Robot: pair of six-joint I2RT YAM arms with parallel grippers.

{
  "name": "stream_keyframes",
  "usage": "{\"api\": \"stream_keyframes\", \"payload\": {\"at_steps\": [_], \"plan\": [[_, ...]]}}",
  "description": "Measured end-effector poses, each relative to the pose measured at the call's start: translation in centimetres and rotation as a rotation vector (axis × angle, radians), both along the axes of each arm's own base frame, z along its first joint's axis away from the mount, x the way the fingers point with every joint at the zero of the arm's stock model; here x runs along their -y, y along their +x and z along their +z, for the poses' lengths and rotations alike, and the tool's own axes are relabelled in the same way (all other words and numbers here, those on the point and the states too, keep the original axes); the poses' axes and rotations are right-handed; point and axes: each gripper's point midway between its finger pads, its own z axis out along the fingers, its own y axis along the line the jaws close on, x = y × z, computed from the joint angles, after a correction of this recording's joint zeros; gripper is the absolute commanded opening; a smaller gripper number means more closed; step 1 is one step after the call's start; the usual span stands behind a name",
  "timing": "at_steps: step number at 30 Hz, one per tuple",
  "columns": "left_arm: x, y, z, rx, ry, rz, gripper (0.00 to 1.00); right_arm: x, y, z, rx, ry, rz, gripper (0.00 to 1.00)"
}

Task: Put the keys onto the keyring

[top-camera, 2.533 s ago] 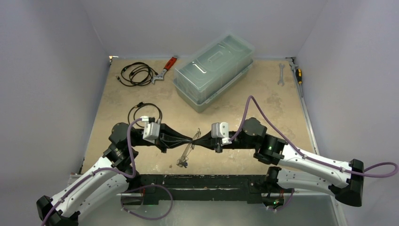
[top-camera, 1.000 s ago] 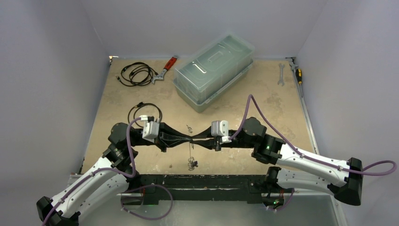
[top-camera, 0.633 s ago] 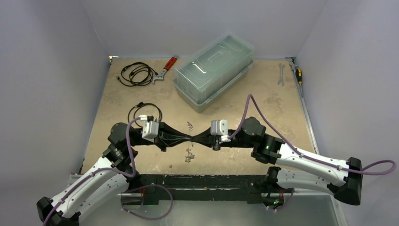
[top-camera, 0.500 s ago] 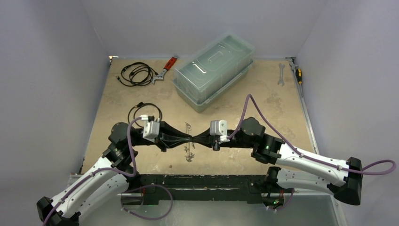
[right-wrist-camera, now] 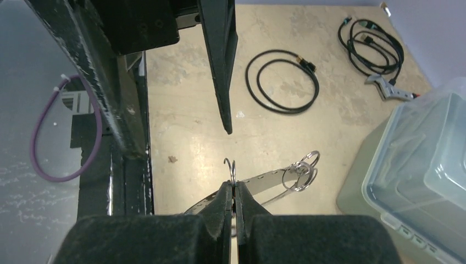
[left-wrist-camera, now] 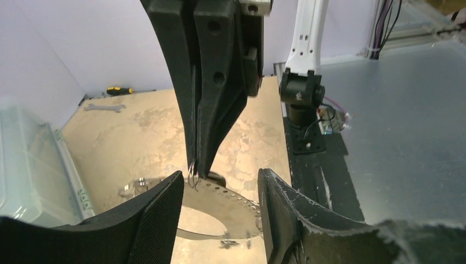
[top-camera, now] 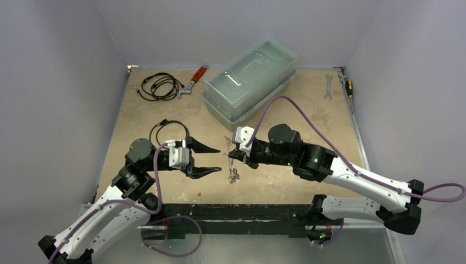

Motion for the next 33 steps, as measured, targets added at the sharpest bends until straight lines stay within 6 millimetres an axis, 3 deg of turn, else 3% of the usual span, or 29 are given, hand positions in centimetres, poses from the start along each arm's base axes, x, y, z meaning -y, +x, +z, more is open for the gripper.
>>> {"api": "stream_keyframes", "payload": {"at_steps": [4, 13, 22, 33], "plan": [[0.1, 0.5, -1.6, -0.003, 0.064, 0.008, 0.44, 0.5, -0.2, -0.4, -0.026, -0.059, -0.004, 0.00], [1.2, 2.0, -5.6, -0.101, 0.195, -0.002, 0.36, 0.8, -1.3, -3.9, -0.084, -0.203, 0.028, 0.00], [1.5, 1.7, -6.1, -0.127, 0.206, -0.036, 0.34, 0.7, -1.5, -4.4, -0.084, -0.223, 0.043, 0.00], [2.0, 1.6, -6.2, -0.145, 0.205, -0.060, 0.23, 0.7, -1.5, -4.3, -0.081, -0.221, 0.048, 0.00]]}}
